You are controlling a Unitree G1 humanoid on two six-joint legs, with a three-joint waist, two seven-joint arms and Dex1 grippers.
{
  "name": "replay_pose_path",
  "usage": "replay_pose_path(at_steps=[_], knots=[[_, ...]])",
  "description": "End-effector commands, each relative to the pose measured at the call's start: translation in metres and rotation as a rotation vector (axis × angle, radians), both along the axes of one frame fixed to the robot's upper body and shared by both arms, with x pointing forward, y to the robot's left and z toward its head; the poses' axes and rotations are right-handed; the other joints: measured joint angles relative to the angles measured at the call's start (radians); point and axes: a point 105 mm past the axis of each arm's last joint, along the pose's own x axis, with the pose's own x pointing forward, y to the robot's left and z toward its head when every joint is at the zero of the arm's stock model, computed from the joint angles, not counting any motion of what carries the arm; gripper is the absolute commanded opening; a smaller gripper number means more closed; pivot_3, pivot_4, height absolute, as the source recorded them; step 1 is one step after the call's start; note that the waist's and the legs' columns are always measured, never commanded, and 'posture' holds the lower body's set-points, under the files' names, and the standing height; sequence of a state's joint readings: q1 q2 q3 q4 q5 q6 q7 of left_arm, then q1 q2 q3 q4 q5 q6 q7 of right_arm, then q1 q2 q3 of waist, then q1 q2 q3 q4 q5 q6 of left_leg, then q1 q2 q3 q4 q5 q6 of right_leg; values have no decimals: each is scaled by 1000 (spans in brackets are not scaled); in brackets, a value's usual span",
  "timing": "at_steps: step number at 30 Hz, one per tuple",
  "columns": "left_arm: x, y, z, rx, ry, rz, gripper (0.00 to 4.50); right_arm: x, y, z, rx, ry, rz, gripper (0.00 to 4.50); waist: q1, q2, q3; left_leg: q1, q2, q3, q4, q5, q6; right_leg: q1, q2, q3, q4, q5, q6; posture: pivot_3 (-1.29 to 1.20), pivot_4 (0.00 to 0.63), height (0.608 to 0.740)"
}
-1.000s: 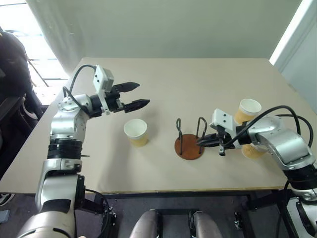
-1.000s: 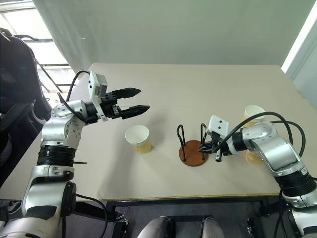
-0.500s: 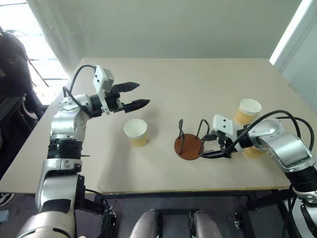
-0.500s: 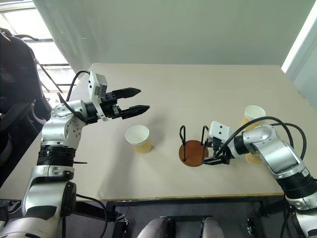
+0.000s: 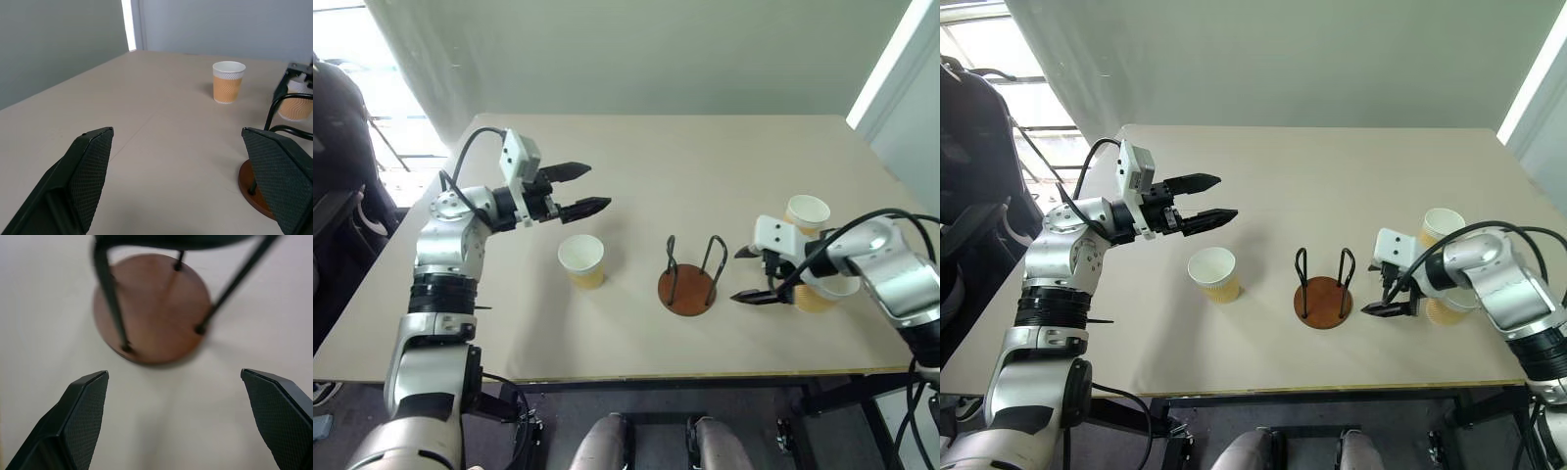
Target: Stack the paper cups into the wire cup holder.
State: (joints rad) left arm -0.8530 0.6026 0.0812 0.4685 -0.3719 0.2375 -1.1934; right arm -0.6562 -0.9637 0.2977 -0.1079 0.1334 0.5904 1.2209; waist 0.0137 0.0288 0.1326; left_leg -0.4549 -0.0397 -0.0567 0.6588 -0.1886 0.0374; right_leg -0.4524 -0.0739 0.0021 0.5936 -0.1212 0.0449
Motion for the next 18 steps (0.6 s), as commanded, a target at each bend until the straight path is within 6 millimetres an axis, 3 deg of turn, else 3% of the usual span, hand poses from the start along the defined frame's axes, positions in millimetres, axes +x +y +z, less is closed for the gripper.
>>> replay_pose_path(at_steps=[1, 9, 18], knots=[[-4, 5, 8, 102, -54, -17, 4500, 8, -10, 29, -15, -106, -11, 4455, -1, 0, 0, 0, 0, 0, 0, 0, 0, 0, 0, 0, 0, 0, 0, 0, 150, 740], [-12, 18, -15, 400, -42, -66, 4500, 13, -20, 47, -16, -160, -31, 4455, -1, 0, 0, 0, 0, 0, -1, -1, 1, -1, 0, 0, -1, -1, 1, 0, 150, 740], [-14, 26, -9, 641, -139, -92, 4500, 14, -22, 45, -21, -151, -29, 4455, -1, 0, 0, -1, 0, -1, -1, -3, -1, -1, 0, 0, -1, -2, 0, 0, 150, 740]])
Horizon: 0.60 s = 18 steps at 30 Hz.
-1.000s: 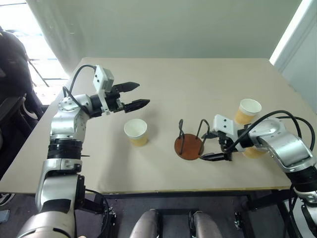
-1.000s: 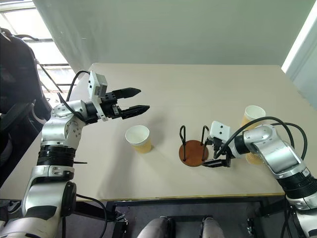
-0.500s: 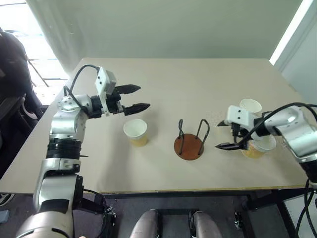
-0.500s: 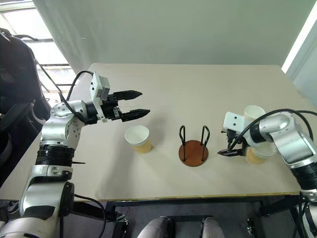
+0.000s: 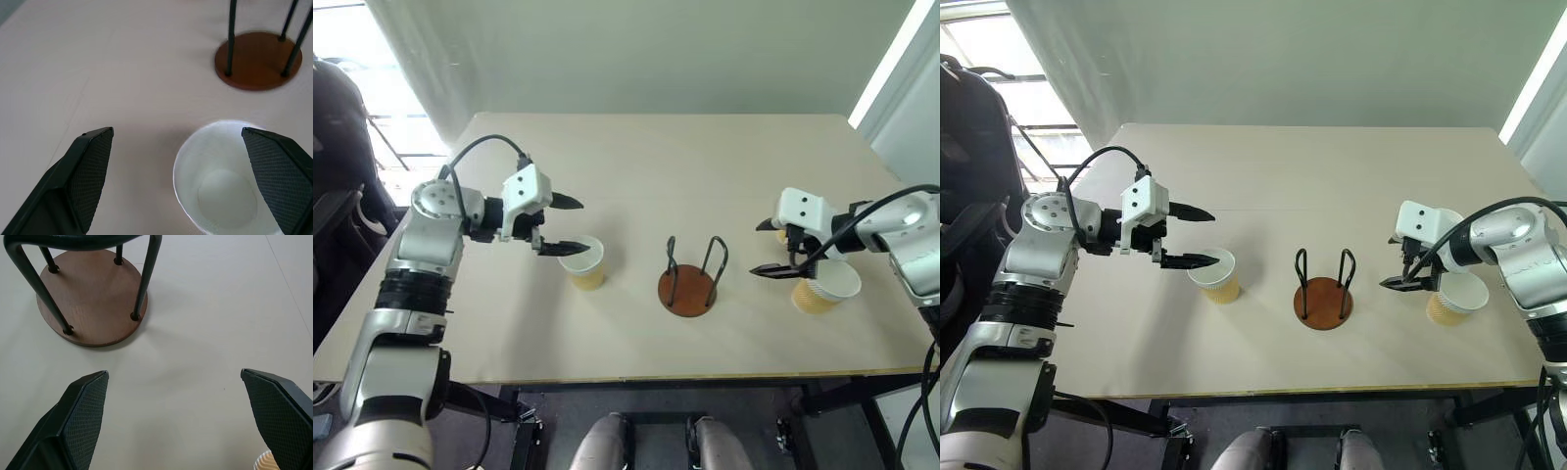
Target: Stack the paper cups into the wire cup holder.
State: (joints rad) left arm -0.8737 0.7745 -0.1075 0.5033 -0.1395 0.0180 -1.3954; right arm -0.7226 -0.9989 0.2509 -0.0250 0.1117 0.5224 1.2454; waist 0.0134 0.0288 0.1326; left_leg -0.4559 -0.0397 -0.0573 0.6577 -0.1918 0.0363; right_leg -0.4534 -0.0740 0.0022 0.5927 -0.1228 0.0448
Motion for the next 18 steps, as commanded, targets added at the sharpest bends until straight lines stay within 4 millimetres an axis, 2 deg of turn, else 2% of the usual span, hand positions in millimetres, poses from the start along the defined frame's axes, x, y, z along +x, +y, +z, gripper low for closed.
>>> replay_pose_path(at_steps=[1, 6, 10, 13, 18], knots=[[1, 6, 22, 105, -114, -14, 4500, 1, -4, 16, -8, -56, 1, 4455, -1, 0, 0, 0, 0, 0, 0, 0, 0, 0, 0, 0, 0, 0, 0, 0, 150, 740], [4, 1, 42, 108, -187, -24, 4500, 2, -6, 16, -14, -52, 0, 4455, 0, 0, 0, 0, 0, 0, 0, 0, 0, 0, 0, 0, 0, 0, 0, 0, 150, 740], [-10, -7, 68, 124, -201, -128, 4500, -2, -8, 17, -22, -39, 16, 4455, -1, 0, 0, -1, 0, 0, 0, -1, 1, -1, 0, 0, 0, -1, 0, 0, 150, 740], [-19, -7, 72, 143, -161, -179, 4500, -3, -7, 23, -13, -44, 47, 4455, -3, 0, 0, -1, 0, 0, 0, -1, 2, -2, 0, 0, 0, -1, 0, 0, 150, 740], [-21, 6, 63, 198, -91, -170, 4500, 0, -9, 50, 14, -100, 85, 4455, -7, 0, 0, -1, 0, 0, 0, -2, 3, -3, 0, 0, 0, -3, -1, 0, 150, 740]])
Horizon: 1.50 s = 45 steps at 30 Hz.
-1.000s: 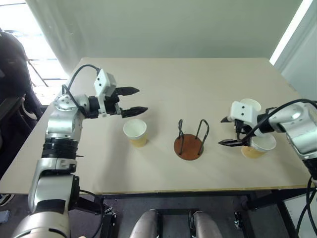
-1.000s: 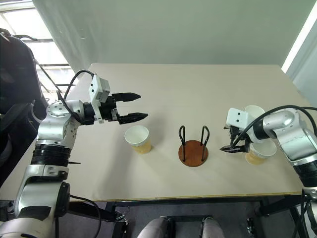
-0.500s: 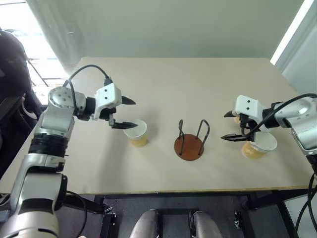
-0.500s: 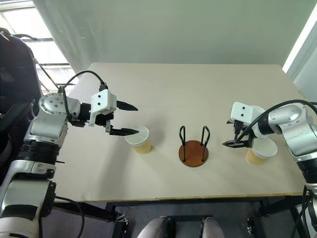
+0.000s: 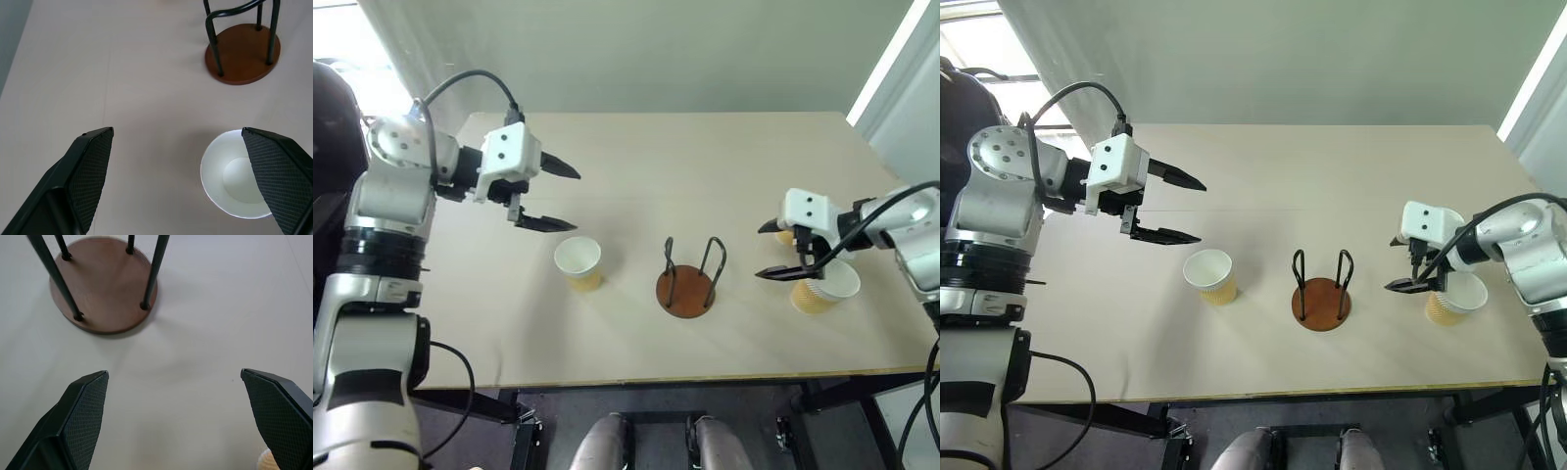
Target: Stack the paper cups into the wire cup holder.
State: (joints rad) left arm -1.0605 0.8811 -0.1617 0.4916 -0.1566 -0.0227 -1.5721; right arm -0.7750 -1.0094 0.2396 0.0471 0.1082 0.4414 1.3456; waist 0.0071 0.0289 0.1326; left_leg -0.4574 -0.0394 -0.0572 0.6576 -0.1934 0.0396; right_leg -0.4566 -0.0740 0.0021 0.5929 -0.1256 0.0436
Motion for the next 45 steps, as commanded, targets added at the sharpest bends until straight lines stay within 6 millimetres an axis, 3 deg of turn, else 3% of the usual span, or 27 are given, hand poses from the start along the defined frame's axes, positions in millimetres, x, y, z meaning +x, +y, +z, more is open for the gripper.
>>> replay_pose_path(at_steps=[1, 9, 16, 25, 32, 45], knots=[[-6, 6, 4, 33, 23, -21, 4500, 1, -5, 42, 33, -114, 23, 4455, -1, 0, 0, 0, 0, 0, 0, 0, 0, 0, 0, 0, 0, 0, 0, 0, 150, 740], [-13, 6, -6, 23, 100, -42, 4500, -3, -6, 79, 111, -149, 57, 4455, 0, 0, 0, -2, 0, -1, 0, -1, 1, -1, 0, -1, 0, -2, -1, 0, 150, 740], [-18, -5, -11, 62, 141, -94, 4500, -18, 2, 95, 212, -107, 99, 4455, 0, 0, 0, -2, 0, -1, 0, -1, 1, -2, 0, -1, 1, -3, -2, 0, 150, 740], [-22, -25, 7, 170, 70, -188, 4500, -17, -1, 93, 179, -100, 75, 4455, 0, 0, 0, -3, 0, -1, 2, 0, 2, -2, 0, -1, 2, -3, -2, 0, 150, 740], [-22, -15, -1, 395, 7, -194, 4500, -19, -9, 92, 159, -72, 53, 4455, -2, 0, 0, -2, 0, -1, 2, -1, 2, -2, 0, -1, 3, -4, -2, 0, 150, 740], [-22, -5, -13, 552, -11, -151, 4500, -19, -18, 96, 128, -58, 32, 4455, -2, 0, 0, -3, 0, -1, 3, -1, 3, -2, 0, -1, 3, -4, -2, 0, 150, 740]])
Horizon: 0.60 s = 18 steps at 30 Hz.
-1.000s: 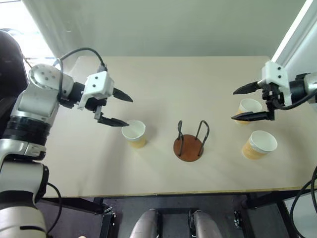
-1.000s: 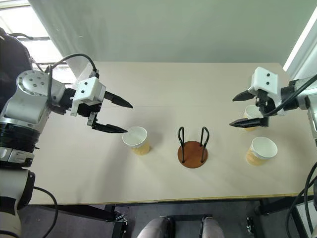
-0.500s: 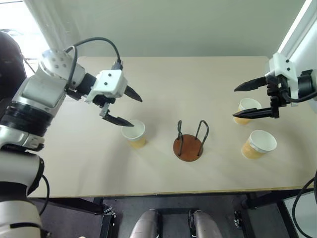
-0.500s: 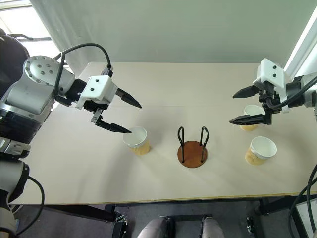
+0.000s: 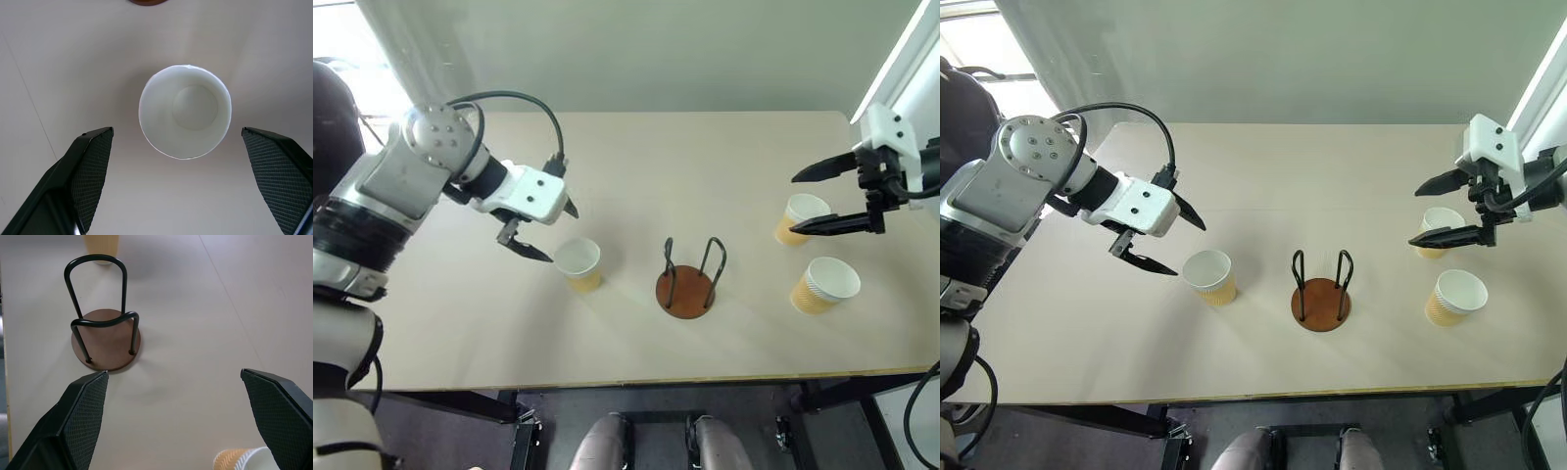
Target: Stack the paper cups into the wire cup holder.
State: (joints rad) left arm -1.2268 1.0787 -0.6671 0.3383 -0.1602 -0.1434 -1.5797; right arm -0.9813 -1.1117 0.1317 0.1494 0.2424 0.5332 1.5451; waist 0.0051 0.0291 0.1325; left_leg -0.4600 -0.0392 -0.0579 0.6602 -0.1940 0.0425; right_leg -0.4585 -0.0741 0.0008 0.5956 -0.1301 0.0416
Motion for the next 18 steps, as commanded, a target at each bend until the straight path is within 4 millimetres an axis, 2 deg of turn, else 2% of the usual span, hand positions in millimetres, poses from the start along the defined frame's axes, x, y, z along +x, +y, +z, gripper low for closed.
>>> replay_pose_path(at_steps=[1, 9, 18], knots=[[-4, 6, 5, 33, -12, -1, 4500, -3, -1, 14, -19, -43, 5, 4455, 0, 0, 0, 0, 0, 0, 0, 0, 0, 0, 0, 0, 0, 0, 0, 0, 150, 740], [-16, 6, -10, 50, 38, -9, 4500, -1, -3, 13, -27, -34, -1, 4455, -1, 0, 0, 0, 0, 0, 0, 0, 0, 0, 0, 0, 2, 0, 0, 0, 150, 740], [-13, 10, -21, 78, 57, 12, 4500, -1, -2, 12, -25, -34, -1, 4455, -2, 0, 0, 2, 0, 0, 2, 0, -1, 0, 0, 0, 7, -1, -2, 0, 150, 740]])
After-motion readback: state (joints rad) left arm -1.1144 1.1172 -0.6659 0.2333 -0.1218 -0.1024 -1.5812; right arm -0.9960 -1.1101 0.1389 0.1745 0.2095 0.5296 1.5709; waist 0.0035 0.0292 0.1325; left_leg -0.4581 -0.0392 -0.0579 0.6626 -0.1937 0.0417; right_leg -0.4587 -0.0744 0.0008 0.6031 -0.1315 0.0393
